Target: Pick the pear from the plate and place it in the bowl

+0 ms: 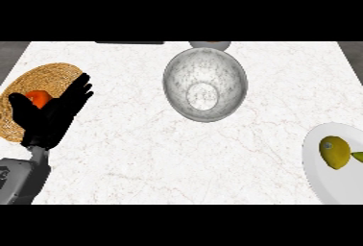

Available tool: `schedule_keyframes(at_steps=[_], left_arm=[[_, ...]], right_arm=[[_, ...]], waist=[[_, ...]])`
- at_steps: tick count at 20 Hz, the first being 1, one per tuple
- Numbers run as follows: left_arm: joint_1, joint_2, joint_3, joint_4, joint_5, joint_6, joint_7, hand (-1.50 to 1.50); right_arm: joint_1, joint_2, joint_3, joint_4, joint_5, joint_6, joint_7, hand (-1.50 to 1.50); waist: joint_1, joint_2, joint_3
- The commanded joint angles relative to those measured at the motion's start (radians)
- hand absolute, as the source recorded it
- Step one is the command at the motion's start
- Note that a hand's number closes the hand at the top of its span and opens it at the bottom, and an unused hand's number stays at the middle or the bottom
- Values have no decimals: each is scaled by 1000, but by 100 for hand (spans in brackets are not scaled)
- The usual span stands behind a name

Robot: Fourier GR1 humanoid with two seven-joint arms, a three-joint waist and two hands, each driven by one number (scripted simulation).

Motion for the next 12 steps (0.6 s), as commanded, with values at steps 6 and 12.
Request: schedule_keyframes(at_steps=[6,12], left_arm=[[20,19,45,25,-4,-57,-24,0],[12,15,56,-22,-19,-48,22,0]], right_arm=[[-95,-3,136,-42,170,132,-38,-150],[-155,-7,187,64,272,138,-103,-150]], waist=[[-6,-1,-1],[-3,-1,0]])
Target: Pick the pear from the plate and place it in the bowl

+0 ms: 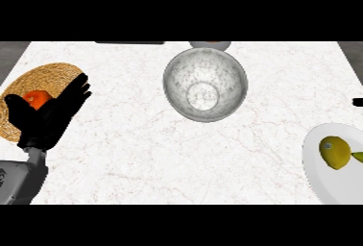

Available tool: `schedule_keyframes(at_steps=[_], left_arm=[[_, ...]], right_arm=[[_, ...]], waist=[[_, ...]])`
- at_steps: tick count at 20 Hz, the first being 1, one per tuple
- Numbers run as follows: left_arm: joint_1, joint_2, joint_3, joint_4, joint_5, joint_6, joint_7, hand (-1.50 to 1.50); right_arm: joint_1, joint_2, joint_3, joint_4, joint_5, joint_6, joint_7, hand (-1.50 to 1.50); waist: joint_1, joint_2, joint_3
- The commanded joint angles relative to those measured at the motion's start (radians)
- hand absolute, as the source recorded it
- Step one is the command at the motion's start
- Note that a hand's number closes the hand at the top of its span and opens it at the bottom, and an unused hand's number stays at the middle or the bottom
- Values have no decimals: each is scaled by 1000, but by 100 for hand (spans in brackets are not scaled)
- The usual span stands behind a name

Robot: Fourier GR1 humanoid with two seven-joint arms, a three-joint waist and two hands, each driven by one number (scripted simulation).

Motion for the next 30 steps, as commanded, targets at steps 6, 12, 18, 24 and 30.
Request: schedule_keyframes(at_steps=[6,12,18,24,30], left_arm=[[-7,-17,27,-8,-22,-3,38,0],[43,-63,11,-69,-41,10,49,0],[60,-41,52,-50,-49,-35,31,0],[40,-67,66,6,-69,-64,-15,0],[14,-71,101,16,-70,-72,18,0]], right_arm=[[-11,18,60,57,124,56,-157,-150],[-61,78,93,123,194,45,-113,-150],[-52,99,112,169,254,-2,-162,-150],[-106,239,135,267,323,-36,-111,-150],[-55,209,143,278,367,-56,-157,-150]], waist=[[-17,-2,0],[-11,-3,0],[-11,-3,0],[-6,0,0],[-20,-4,0]])
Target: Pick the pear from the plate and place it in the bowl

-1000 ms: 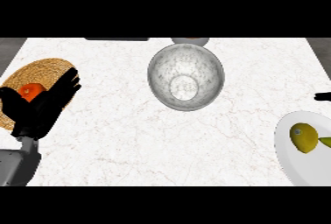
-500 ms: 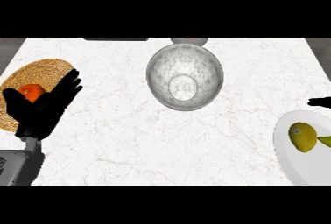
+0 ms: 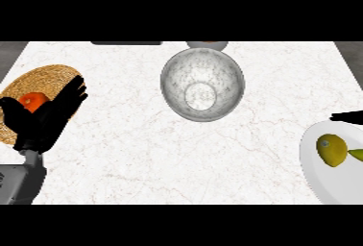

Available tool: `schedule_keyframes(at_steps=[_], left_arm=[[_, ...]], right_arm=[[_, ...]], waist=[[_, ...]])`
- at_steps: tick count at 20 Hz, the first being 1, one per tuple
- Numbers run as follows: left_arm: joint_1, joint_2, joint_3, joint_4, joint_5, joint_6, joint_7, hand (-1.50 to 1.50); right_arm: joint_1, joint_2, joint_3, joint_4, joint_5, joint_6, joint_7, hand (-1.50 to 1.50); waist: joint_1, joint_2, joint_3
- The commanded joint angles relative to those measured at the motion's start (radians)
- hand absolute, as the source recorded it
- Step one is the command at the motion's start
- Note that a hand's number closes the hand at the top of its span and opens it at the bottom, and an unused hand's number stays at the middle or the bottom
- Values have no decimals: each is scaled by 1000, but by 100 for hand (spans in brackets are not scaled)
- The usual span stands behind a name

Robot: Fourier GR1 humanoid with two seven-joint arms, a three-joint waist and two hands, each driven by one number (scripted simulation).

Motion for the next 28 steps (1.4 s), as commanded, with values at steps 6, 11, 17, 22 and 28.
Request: schedule_keyframes(at_steps=[6,11,17,22,28], left_arm=[[-61,-21,11,-27,-13,-1,84,0],[25,-41,24,-12,-40,-25,11,0],[17,-64,26,-46,-56,-28,32,0],[47,-53,51,-31,-66,-65,13,0],[12,-122,14,-42,-107,-10,26,0]], right_arm=[[-82,135,19,146,101,61,-42,-150],[-27,137,20,227,170,-26,-101,-150],[-31,172,3,310,217,-60,-154,-150],[-49,220,-27,328,245,-54,-113,-150],[-56,299,-19,468,291,-154,-143,150]], waist=[[6,1,1],[2,0,0],[1,0,1],[-2,-2,0],[5,1,1]])
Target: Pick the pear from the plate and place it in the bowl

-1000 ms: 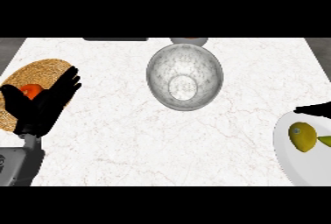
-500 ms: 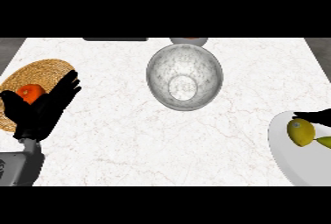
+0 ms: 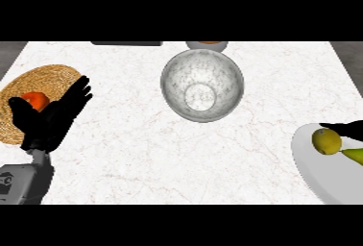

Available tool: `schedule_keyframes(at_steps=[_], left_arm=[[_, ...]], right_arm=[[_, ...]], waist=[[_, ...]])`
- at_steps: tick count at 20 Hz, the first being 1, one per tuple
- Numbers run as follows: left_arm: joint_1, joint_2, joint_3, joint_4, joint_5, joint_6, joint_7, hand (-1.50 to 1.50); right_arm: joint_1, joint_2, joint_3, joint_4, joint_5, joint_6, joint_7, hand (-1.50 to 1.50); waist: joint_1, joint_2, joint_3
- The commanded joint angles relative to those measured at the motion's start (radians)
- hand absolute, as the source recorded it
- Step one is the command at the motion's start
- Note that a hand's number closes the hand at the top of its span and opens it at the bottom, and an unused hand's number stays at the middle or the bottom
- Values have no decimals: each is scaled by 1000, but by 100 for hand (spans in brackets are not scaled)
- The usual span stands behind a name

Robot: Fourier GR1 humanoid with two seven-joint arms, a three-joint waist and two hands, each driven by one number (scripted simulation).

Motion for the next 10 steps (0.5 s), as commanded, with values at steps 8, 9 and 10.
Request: schedule_keyframes(at_steps=[8,9,10], left_arm=[[38,-1,6,-60,-2,-22,30,0],[-6,-14,14,-9,-7,-15,6,0],[-37,-5,10,-37,-17,9,64,0]], right_arm=[[-13,88,-50,146,25,-109,-112,150],[-63,84,-41,160,42,-68,-126,150],[-1,84,-50,169,33,-148,-156,150]], waist=[[10,11,16],[9,14,15],[4,14,16]])
